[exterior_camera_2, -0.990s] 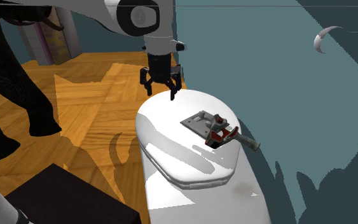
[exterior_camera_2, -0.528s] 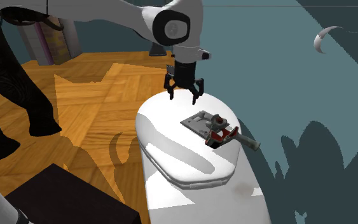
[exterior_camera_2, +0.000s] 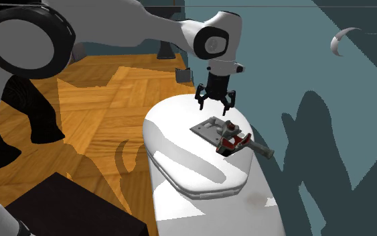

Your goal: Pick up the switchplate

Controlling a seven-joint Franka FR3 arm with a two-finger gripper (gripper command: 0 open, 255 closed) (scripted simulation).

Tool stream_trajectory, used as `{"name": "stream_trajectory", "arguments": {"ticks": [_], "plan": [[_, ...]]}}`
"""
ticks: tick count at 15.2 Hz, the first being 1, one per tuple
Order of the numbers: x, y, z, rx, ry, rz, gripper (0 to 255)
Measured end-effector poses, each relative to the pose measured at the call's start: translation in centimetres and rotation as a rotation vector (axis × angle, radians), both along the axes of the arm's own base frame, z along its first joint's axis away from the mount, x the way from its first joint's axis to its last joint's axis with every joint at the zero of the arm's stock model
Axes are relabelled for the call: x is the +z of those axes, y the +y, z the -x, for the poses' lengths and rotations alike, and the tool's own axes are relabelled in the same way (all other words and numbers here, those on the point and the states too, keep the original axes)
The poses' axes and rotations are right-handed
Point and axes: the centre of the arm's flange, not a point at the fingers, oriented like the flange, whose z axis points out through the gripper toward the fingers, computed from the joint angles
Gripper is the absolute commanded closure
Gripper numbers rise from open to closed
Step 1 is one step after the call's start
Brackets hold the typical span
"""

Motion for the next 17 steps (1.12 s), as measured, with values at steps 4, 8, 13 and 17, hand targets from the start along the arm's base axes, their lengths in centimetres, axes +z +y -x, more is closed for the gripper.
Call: {"name": "stream_trajectory", "arguments": {"ticks": [4, 8, 13, 17], "plan": [[-2.0, -0.2, -0.3, 0.001, 0.0, -0.002, 0], [-3.7, -0.3, -0.3, 0.001, 0.0, -0.002, 255], [-3.8, -0.3, -0.4, 0.001, -0.001, -0.002, 255], [-3.8, -0.3, -0.4, 0.001, -0.002, -0.001, 255]]}}
